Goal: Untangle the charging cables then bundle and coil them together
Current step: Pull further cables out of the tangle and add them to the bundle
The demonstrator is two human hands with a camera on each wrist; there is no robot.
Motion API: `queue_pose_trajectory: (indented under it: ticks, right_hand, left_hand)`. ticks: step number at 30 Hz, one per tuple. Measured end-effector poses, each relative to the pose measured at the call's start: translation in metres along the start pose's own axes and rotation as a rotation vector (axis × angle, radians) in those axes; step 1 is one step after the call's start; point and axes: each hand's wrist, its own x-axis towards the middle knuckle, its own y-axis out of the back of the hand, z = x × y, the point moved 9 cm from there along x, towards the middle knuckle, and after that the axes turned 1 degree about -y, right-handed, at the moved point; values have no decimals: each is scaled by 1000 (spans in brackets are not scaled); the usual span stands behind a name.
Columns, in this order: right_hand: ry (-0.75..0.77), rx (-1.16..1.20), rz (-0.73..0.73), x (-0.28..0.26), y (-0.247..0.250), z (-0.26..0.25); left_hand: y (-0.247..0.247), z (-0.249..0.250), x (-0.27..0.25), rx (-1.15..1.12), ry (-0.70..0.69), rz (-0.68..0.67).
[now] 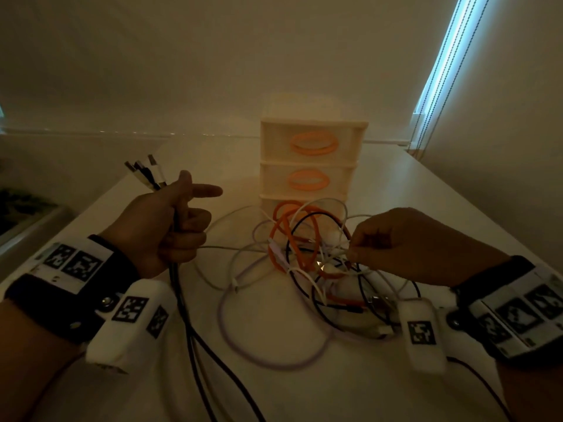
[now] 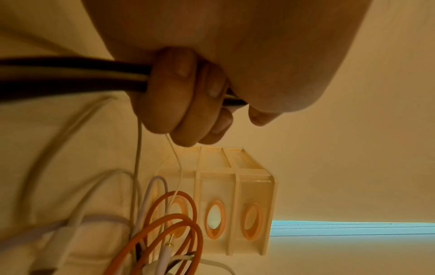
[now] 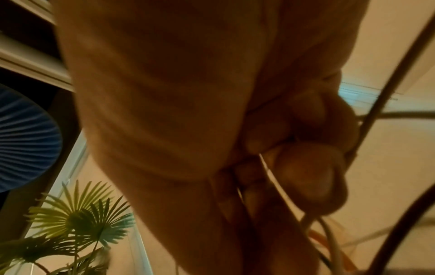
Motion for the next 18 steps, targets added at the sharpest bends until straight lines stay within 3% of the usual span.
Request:
queue_pose_trajectory:
  ticks: [9, 11, 14, 18]
  right_hand:
    - [2, -447, -239, -5, -13, -7]
    - [13, -431, -247, -3, -15, -4]
    - [-79, -52, -203, 3, -3, 9]
    - [-219, 863, 239, 11, 31, 32]
  left_hand:
    - [-2, 2, -2, -32, -20, 14]
    - [-1, 3, -2, -44, -29, 20]
    - [2, 4, -2, -61, -46, 40]
    - [2, 6, -2, -82, -66, 52]
